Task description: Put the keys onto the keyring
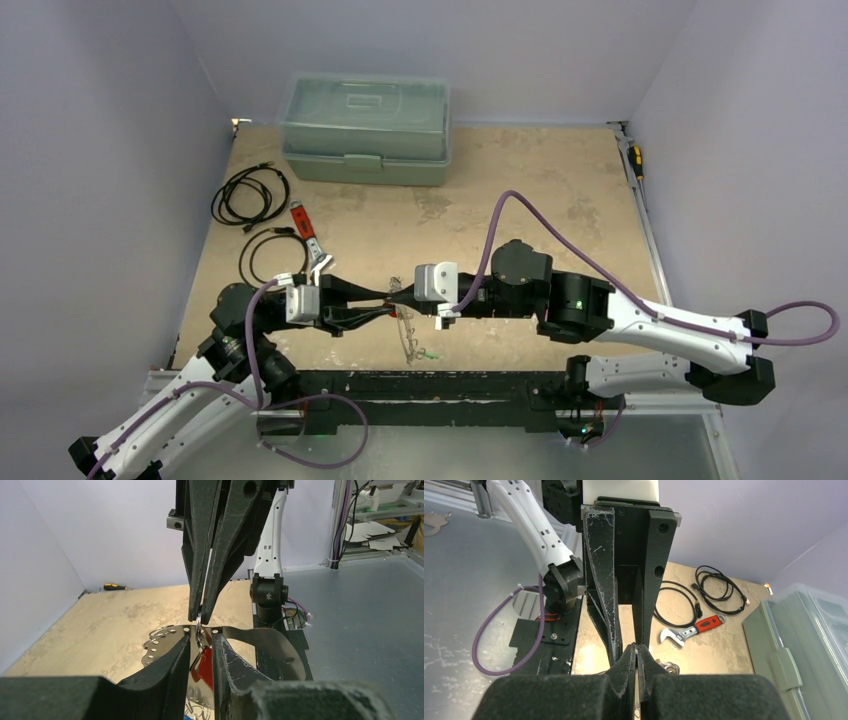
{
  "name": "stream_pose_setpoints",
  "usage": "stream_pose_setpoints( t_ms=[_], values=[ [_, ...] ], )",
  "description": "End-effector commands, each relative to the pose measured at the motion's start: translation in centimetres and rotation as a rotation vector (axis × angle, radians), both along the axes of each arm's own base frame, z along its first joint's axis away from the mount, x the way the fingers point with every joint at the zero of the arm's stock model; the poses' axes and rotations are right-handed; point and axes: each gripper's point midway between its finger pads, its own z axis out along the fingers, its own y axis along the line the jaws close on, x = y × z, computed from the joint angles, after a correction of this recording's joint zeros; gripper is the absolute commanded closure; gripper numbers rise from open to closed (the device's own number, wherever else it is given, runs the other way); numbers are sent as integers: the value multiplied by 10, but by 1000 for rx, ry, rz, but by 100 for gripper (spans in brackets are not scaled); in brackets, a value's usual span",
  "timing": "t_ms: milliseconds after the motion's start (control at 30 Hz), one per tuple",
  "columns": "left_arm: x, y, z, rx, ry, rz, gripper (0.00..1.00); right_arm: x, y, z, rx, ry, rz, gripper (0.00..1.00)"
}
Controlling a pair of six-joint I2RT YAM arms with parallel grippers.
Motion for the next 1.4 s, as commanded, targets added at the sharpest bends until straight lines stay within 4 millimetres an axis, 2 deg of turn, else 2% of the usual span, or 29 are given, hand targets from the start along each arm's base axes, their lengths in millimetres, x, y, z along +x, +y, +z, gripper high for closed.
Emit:
stream_pose_setpoints(
  t_ms=[0, 167, 300, 567, 600, 667, 900, 933, 1067, 1100, 1167, 1367],
  values=[
    [-1, 4, 17, -35, -30, 12, 79, -4, 5, 25, 84, -11, 28, 100],
    [0, 4, 17, -35, -28, 19, 80, -6, 5, 23, 77, -4, 35, 100],
    [0, 4, 17, -35, -26, 23, 91, -7, 6, 21, 70, 2, 41, 100],
    [2, 4, 17, -33, -22, 32, 88, -10, 8, 8, 23, 27, 60, 100],
    [3, 4, 16, -30, -20, 35, 90, -10, 9, 6, 14, 30, 61, 100],
    [4, 3, 15, -27, -18, 36, 100, -10, 9, 3, 4, 32, 59, 100],
    [6, 3, 14, -21, -2, 48, 100, -7, 0, 13, 33, 24, 31, 100],
    [6, 3, 14, -18, 0, 46, 100, -7, -2, 13, 26, 27, 23, 99],
    [7, 0, 10, 3, 18, 34, 100, 4, -15, 18, -7, 7, -48, 57],
    [8, -1, 9, 10, 23, 29, 100, 8, -18, 19, -21, -2, -69, 53],
    [8, -3, 7, 23, 33, 21, 100, 9, -22, 18, -57, -4, -78, 52],
    [7, -6, 2, 42, 46, 3, 100, 12, -23, 7, -175, 8, -92, 58]
  ],
)
